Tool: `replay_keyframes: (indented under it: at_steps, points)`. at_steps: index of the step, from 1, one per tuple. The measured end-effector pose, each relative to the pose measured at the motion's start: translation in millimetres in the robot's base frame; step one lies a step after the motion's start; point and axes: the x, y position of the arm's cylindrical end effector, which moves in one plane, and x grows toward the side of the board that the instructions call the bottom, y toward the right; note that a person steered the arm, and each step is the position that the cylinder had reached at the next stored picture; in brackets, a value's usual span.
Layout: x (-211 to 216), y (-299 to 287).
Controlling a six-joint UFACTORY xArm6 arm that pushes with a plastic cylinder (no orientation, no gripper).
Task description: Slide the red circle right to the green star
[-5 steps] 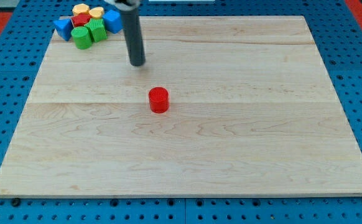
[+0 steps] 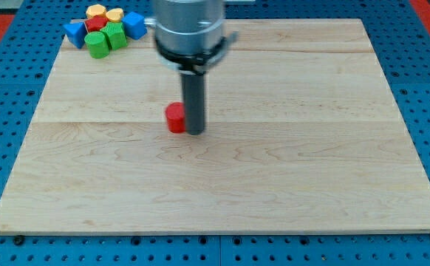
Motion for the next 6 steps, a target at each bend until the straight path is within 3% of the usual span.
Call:
replay_keyframes:
  at_steps: [4,6]
  points:
    - [-12.4,-74.2]
    - [-79.6,-73.8]
